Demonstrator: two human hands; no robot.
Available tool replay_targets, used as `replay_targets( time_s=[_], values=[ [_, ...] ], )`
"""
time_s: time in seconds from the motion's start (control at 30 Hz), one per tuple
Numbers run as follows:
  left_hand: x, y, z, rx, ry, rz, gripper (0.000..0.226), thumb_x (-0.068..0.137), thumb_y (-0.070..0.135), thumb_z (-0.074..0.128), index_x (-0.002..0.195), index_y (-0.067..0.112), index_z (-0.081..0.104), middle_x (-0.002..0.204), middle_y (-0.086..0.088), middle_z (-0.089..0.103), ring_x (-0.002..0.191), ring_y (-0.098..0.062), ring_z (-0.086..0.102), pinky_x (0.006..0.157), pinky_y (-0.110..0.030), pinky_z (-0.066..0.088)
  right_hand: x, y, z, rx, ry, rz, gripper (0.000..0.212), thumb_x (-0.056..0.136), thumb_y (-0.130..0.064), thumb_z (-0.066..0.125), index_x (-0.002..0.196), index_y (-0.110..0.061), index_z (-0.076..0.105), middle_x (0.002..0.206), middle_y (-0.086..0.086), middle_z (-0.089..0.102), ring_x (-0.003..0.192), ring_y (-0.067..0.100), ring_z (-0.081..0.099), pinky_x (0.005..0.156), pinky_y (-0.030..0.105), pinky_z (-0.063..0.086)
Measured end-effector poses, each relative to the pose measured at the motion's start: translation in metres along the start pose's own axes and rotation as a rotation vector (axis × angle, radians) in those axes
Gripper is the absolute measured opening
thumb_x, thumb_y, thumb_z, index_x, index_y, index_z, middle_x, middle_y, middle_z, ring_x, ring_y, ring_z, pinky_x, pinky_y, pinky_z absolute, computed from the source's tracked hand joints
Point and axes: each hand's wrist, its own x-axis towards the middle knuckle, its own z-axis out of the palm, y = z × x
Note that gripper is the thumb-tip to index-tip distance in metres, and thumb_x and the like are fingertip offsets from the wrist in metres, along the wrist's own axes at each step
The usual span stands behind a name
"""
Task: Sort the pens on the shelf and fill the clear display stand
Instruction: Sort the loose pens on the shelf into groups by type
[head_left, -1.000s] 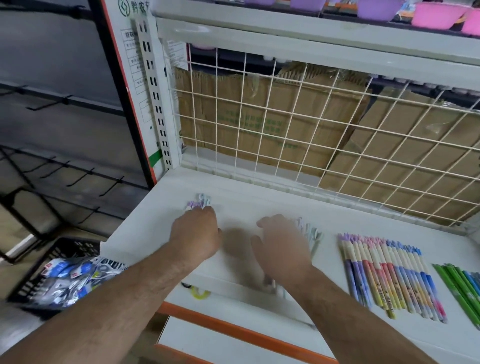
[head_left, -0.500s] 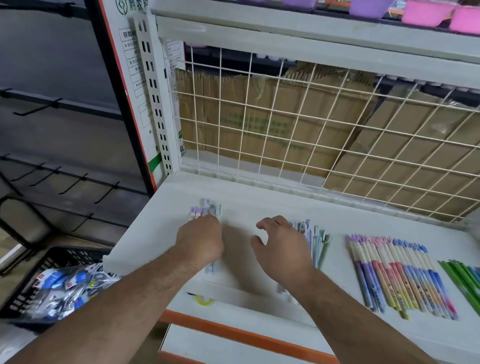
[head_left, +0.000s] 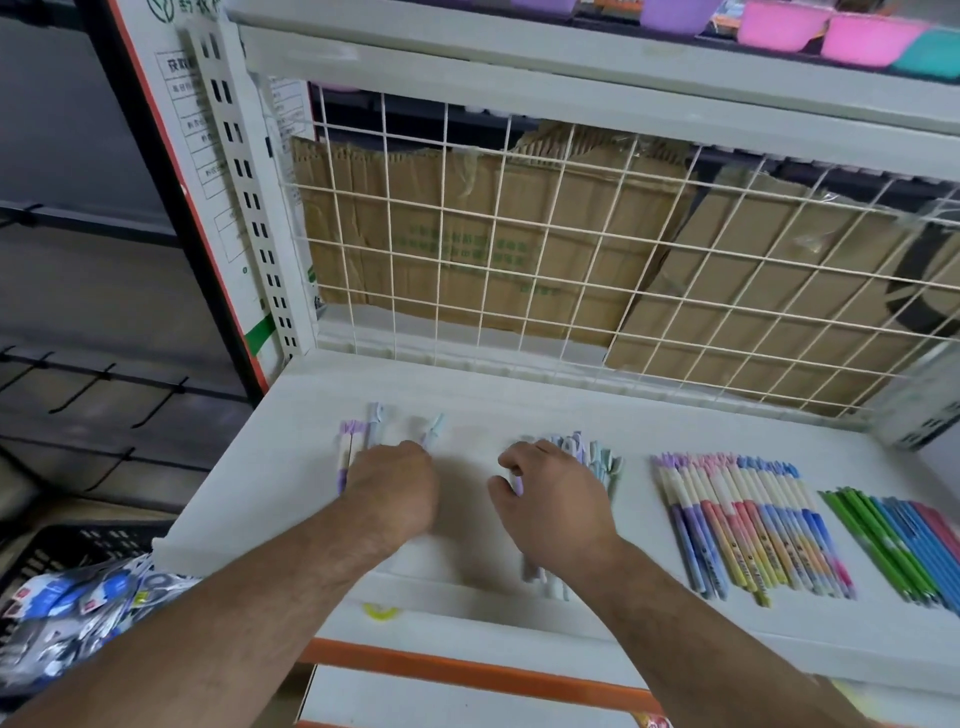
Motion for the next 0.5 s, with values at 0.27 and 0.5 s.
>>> replay_targets(
  time_s=[0.27,0.5],
  values=[
    [0.001,0.038,-0.028,-1.372,-0.2,0.029,0.014,0.092,0.008,0.048,0.079,0.01,0.052,0.078,-0.013,0.047,0.054,-0.019,0.036,0.048,-0.024,0.023,-0.009,0.022,-0.016,0.341,-0.07,0.077,0.018,0.092,-0.038,0.066,0.078,-0.027,0.061,0.067,-0.011,0.058,0.061,0.003,0.054,0.058,0.015,0.039],
    [-0.013,0.089,-0.032,-1.631,-0.339,0.164,0.01,0.099,0.013,0.055,0.095,0.011,0.063,0.073,-0.006,0.063,0.056,-0.017,0.053,0.055,-0.028,0.042,-0.025,0.061,-0.043,0.71,-0.136,0.229,0.017,0.087,-0.027,0.077,0.089,-0.013,0.066,0.074,0.001,0.07,0.056,0.011,0.061,0.054,0.025,0.049]
  ],
)
